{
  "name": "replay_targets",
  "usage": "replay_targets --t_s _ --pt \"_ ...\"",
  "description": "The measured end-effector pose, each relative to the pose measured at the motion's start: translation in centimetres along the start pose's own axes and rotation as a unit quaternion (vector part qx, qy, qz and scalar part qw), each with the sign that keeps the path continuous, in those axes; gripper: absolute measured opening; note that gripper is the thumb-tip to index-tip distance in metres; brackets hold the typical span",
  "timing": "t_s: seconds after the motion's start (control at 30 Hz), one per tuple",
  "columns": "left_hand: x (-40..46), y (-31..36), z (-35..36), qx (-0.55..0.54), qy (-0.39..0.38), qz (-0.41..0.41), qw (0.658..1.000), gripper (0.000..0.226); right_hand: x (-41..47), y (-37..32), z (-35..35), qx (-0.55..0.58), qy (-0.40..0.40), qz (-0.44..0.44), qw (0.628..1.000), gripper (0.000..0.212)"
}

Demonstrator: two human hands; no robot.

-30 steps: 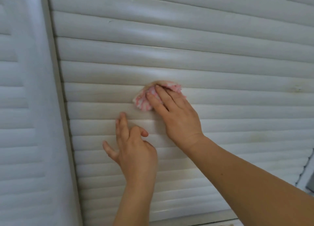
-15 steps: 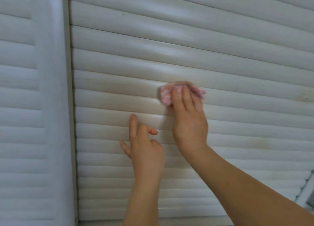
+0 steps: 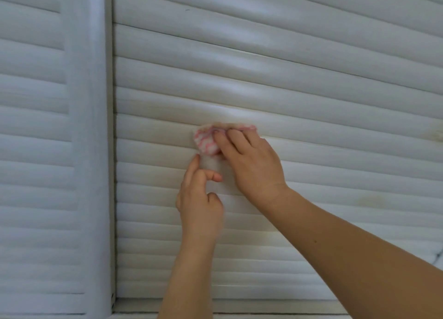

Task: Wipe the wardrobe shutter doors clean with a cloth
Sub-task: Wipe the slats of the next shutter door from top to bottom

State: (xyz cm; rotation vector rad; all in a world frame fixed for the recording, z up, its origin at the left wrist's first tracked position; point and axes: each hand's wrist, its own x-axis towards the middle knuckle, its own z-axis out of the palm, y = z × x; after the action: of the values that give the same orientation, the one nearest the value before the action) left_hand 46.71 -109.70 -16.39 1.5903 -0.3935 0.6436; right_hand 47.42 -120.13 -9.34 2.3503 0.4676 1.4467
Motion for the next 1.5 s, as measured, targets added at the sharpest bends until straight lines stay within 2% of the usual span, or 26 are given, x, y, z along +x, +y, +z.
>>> replay_targets --t_s 0.13,0.23,0.4,0.47,0.7,0.8,0.97,1.17,1.3,1.43,1.5 --pt "-0.4 0.5 -0.2 0.082 -0.014 0.002 0.997 0.058 -2.2 3.4 -0.6 -0.024 0.003 0.053 0.998 0.038" --pt "-0.4 0.6 -0.6 0.101 -0.031 -0.012 0.994 0.057 -4.1 6.0 -1.4 -0.034 -0.02 0.096 0.995 0.037" --pt "-0.5 0.7 -0.9 0.136 -0.069 -0.036 0.988 0.052 -6.8 8.6 -2.9 -0.103 -0.04 0.229 0.967 0.035" --pt "-0.5 0.8 -1.0 0.141 -0.079 -0.042 0.986 0.051 -6.5 8.4 -2.6 -0.122 -0.034 0.243 0.962 0.033" --pt "-0.3 0.9 -1.3 0.135 -0.091 -0.049 0.985 0.048 -0.2 1.8 -1.0 -0.101 0.053 0.135 0.984 0.014" --pt "-0.3 0.8 -1.7 0.134 -0.09 -0.043 0.986 0.05 1.7 0.4 -0.8 -0.086 0.04 0.084 0.992 0.022" --pt "-0.1 0.6 -3.0 0.17 -0.076 -0.04 0.982 0.046 0.1 1.8 -1.3 0.003 0.059 0.104 0.993 0.02" --pt "-0.1 0.0 -3.4 0.201 -0.07 -0.028 0.977 0.042 2.0 0.0 -0.3 -0.008 0.074 0.077 0.994 0.021" --pt "-0.2 -0.5 -3.2 0.195 -0.042 -0.018 0.98 0.041 4.2 -2.5 0.3 -0.011 0.05 0.041 0.998 0.025" --pt "-0.4 -1.1 -2.7 0.2 0.02 -0.031 0.979 0.042 6.7 -4.8 1.4 -0.051 0.103 -0.006 0.993 0.008" --pt "-0.6 -1.6 -2.4 0.206 0.044 -0.041 0.977 0.042 7.0 -5.3 1.8 -0.062 0.132 -0.021 0.989 0.015"
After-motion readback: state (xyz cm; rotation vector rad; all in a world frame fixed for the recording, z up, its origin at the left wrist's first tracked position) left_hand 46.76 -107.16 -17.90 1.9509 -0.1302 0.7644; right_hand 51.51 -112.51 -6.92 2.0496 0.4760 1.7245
